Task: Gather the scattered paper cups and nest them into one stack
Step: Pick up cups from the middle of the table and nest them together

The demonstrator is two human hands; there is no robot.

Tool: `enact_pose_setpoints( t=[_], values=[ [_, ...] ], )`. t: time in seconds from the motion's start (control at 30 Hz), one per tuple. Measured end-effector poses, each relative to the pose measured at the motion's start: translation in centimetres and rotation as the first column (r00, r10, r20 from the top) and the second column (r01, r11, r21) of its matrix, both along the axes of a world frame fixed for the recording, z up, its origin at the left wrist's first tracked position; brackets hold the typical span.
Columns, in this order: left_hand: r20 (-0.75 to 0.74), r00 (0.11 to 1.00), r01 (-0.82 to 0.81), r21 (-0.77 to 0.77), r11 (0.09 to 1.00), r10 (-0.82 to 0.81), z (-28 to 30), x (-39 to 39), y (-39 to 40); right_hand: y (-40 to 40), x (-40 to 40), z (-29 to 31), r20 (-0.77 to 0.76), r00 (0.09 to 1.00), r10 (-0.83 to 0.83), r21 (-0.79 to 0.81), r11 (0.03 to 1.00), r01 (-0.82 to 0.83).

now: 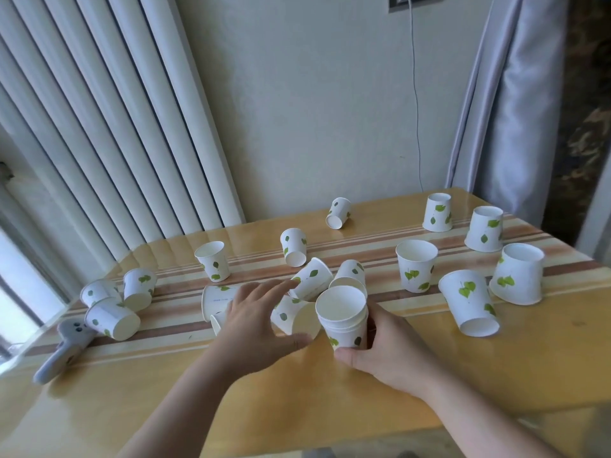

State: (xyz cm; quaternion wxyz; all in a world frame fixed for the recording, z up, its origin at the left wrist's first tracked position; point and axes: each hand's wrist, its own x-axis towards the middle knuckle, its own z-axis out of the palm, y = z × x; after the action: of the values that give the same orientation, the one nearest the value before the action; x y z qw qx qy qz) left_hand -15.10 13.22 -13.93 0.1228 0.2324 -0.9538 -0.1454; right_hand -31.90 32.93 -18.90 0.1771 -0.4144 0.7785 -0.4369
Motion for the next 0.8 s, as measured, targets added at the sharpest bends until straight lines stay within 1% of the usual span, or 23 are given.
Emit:
enact_pose_setpoints(
  t=[0.03, 0.07, 0.1, 0.13, 0.2, 0.27, 0.3, 0.33, 0.37, 0.4, 0.43, 0.47, 0.5, 0.53, 0.57, 0.6, 0.63, 0.67, 0.7, 0.73, 0.8],
  values=[
    [0.102, 0.995, 0.025, -0.048, 0.999, -0.020, 0.2, -0.2, -0.1, -0.1, 0.0, 0.0, 0.009, 1.000, -0.004, 0.000, 1.000, 0.004],
    [0.172, 0.984, 0.058, -0.092, 0.994, -0.041, 0.1, -0.5, 0.0, -0.1, -0.1, 0.0, 0.018, 1.000, -0.009, 0.000, 1.000, 0.009],
    [0.203, 0.978, 0.084, -0.142, 0.986, -0.054, -0.1, -0.8, 0.1, -0.1, -0.1, 0.0, 0.023, 1.000, -0.014, -0.001, 1.000, 0.014],
    [0.196, 0.979, 0.096, -0.198, 0.975, -0.057, -0.4, -1.2, 0.3, -0.1, -0.1, 0.0, 0.027, 0.999, -0.017, -0.002, 1.000, 0.018],
    [0.135, 0.989, 0.093, -0.283, 0.955, -0.057, -1.4, -1.7, 0.1, 0.0, 0.0, 0.0, 0.029, 0.999, -0.022, -0.007, 1.000, 0.022],
    [0.086, 0.996, 0.056, -0.277, 0.959, -0.033, -2.2, -2.1, -0.3, 0.2, 0.0, 0.1, 0.030, 0.999, -0.028, -0.015, 0.999, 0.028],
    [0.032, 0.999, 0.023, -0.250, 0.968, -0.016, -2.4, -2.2, -0.5, 0.2, 0.0, 0.1, 0.037, 0.999, -0.034, -0.019, 0.999, 0.035],
    [-0.059, 0.998, -0.014, -0.218, 0.976, 0.001, -2.5, -2.2, -0.5, 0.2, -0.1, 0.0, 0.047, 0.998, -0.042, -0.024, 0.999, 0.043],
    [-0.180, 0.983, -0.057, -0.172, 0.984, 0.025, -2.6, -2.1, -0.6, 0.3, -0.1, 0.0, 0.054, 0.997, -0.049, -0.027, 0.998, 0.051],
    [-0.312, 0.948, -0.096, -0.100, 0.990, 0.061, -2.2, -2.0, -0.3, 0.2, -0.1, 0.0, 0.059, 0.997, -0.056, -0.029, 0.998, 0.057],
    [-0.432, 0.895, -0.118, 0.015, 0.993, 0.113, -1.6, -1.9, 0.0, 0.2, -0.2, -0.1, 0.061, 0.996, -0.060, -0.028, 0.998, 0.061],
    [-0.522, 0.833, -0.100, 0.186, 0.977, 0.185, -0.8, -2.0, 0.6, 0.2, -0.2, -0.1, 0.061, 0.996, -0.059, -0.024, 0.998, 0.060],
    [-0.577, 0.777, -0.010, 0.388, 0.922, 0.252, 0.3, -2.1, 1.4, 0.1, -0.2, 0.0, 0.058, 0.997, -0.053, -0.019, 0.998, 0.054],
    [-0.615, 0.725, 0.109, 0.548, 0.829, 0.311, 1.1, -2.4, 2.2, 0.1, -0.2, 0.0, 0.053, 0.997, -0.048, -0.013, 0.999, 0.049],
    [-0.647, 0.681, 0.215, 0.623, 0.752, 0.342, 1.8, -2.7, 2.8, 0.0, -0.2, 0.1, 0.048, 0.998, -0.044, -0.010, 0.999, 0.045],
    [-0.665, 0.662, 0.284, 0.650, 0.705, 0.347, 2.2, -3.0, 3.2, 0.0, -0.1, 0.2, 0.045, 0.998, -0.042, -0.010, 0.999, 0.042],
    [-0.665, 0.671, 0.322, 0.659, 0.680, 0.327, 2.3, -3.2, 3.7, -0.1, -0.1, 0.2, 0.043, 0.998, -0.041, -0.011, 0.999, 0.042],
    [-0.657, 0.702, 0.340, 0.649, 0.681, 0.276, 2.2, -3.4, 4.1, -0.1, 0.0, 0.2, 0.041, 0.998, -0.044, -0.012, 0.999, 0.045],
    [-0.630, 0.749, 0.327, 0.621, 0.712, 0.206, 1.8, -3.6, 4.4, -0.1, 0.0, 0.2, 0.037, 0.998, -0.047, -0.015, 0.999, 0.048],
    [-0.591, 0.795, 0.294, 0.573, 0.765, 0.137, 1.3, -3.9, 4.8, -0.1, -0.1, 0.1, 0.036, 0.998, -0.052, -0.017, 0.998, 0.053],
    [-0.518, 0.853, 0.227, 0.470, 0.853, 0.058, 0.2, -4.2, 5.2, -0.1, 0.0, 0.1, 0.043, 0.997, -0.058, -0.021, 0.998, 0.059]
  ],
)
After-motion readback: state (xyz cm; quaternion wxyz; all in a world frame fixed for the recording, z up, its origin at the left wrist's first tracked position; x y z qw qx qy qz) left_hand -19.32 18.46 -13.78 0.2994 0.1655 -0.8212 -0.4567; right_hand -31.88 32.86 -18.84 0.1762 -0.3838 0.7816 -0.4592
